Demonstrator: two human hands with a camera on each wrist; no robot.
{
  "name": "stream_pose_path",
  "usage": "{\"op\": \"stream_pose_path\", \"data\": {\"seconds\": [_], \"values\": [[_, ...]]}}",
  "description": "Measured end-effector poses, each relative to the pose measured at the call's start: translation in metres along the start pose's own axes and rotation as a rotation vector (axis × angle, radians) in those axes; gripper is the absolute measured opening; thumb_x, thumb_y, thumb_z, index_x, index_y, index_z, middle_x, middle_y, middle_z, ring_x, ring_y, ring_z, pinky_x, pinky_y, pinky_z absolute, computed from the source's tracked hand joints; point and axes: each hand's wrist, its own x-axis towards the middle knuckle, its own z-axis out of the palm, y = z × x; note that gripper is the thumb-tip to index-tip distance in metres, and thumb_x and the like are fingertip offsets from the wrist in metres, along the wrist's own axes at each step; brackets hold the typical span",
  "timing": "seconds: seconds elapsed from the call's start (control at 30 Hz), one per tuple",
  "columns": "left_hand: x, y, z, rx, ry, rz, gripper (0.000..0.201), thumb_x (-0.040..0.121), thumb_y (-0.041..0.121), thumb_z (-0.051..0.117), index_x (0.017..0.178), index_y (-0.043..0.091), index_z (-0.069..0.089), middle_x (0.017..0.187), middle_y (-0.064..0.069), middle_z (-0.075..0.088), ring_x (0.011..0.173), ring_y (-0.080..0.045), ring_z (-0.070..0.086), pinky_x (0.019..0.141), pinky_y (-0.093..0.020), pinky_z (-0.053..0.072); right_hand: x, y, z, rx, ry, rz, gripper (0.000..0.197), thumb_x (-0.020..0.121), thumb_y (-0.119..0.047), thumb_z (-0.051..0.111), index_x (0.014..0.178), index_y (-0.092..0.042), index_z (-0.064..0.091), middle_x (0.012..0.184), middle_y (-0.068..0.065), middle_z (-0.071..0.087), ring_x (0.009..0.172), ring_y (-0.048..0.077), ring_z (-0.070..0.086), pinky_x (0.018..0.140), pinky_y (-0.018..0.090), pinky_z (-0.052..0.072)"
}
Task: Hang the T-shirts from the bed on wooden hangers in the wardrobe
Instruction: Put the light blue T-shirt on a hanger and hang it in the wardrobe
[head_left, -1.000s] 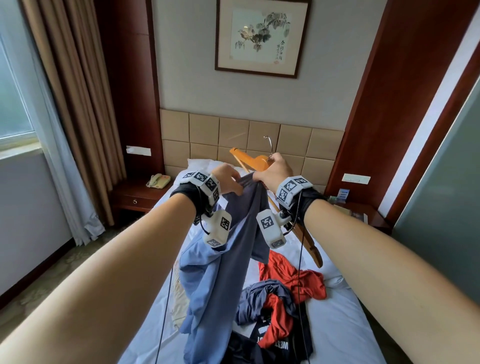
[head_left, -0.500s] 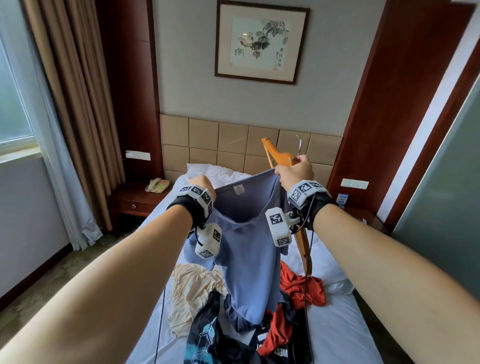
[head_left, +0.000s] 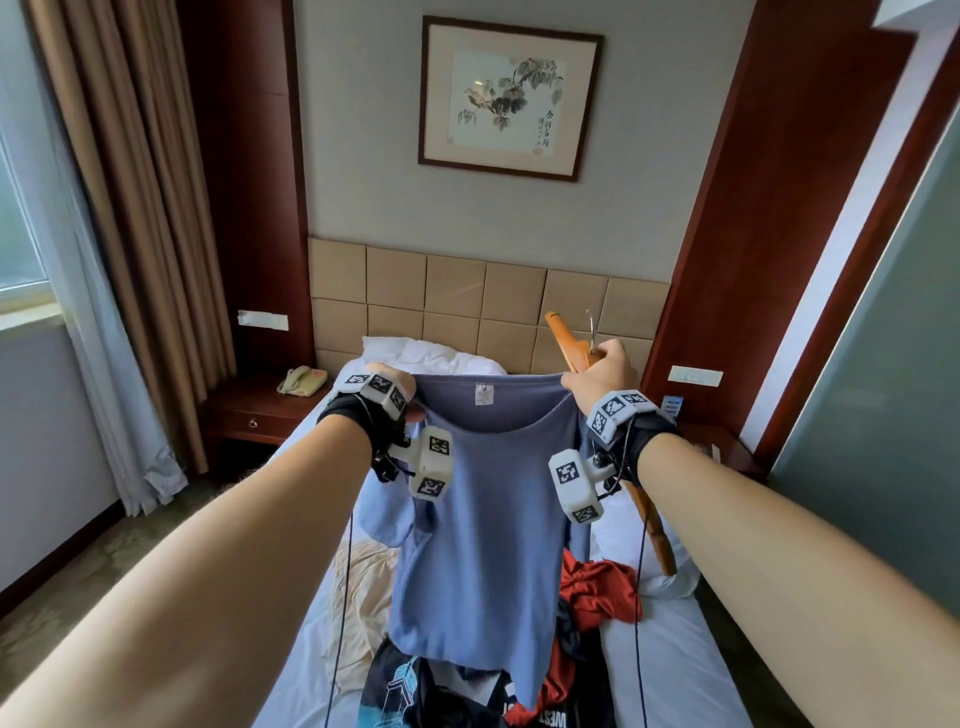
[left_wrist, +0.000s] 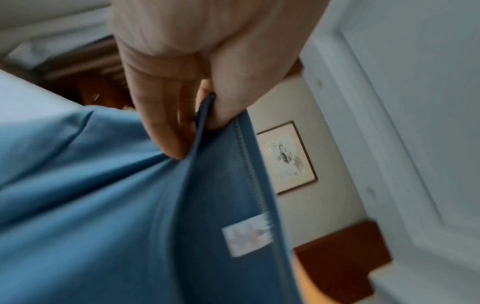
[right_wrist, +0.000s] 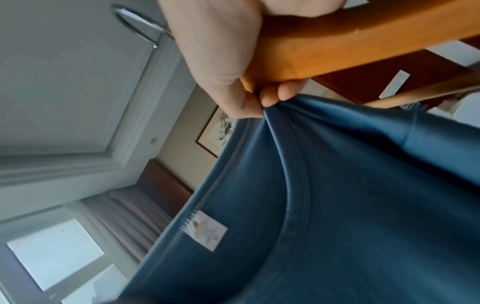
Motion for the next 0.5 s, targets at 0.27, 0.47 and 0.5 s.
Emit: {"op": "stream_pose_path", "data": {"seconds": [0.27, 0.47, 0.5], "values": [[-0.019, 0.001, -0.013, -0.411, 0.012, 0.014, 0.009, 0.093, 0.015, 0.057, 0.085, 0.012, 0.055, 0.062, -0.005, 0.061, 0.058, -0.02, 0.056, 0.063, -0.025, 0.053, 0.003, 0.015, 0.003, -0.065, 0.012, 0.002, 0.028, 0.074, -0.029, 0.073, 0.091, -0.021, 0.052, 0.078, -0.002, 0.059, 0.079, 0.03, 0.062, 0.073, 0.037, 0.053], [-0.049, 0.014, -0.024, -0.394, -0.143, -0.048, 0.032, 0.095, 0.019, 0.055, 0.067, 0.005, 0.05, 0.041, -0.007, 0.048, 0.027, -0.018, 0.044, 0.037, -0.016, 0.036, 0.003, 0.026, -0.005, -0.076, -0.021, 0.097, 0.027, 0.079, -0.029, 0.07, 0.095, -0.02, 0.051, 0.075, -0.003, 0.054, 0.08, 0.029, 0.062, 0.078, 0.041, 0.057], [-0.05, 0.014, -0.023, -0.398, -0.131, -0.052, 0.035, 0.095, 0.02, 0.055, 0.064, 0.007, 0.047, 0.037, -0.005, 0.045, 0.025, -0.017, 0.041, 0.037, -0.016, 0.034, 0.005, 0.029, -0.003, -0.048, -0.039, 0.117, 0.03, 0.074, -0.032, 0.07, 0.093, -0.021, 0.05, 0.076, -0.001, 0.056, 0.079, 0.03, 0.064, 0.077, 0.042, 0.058]]}}
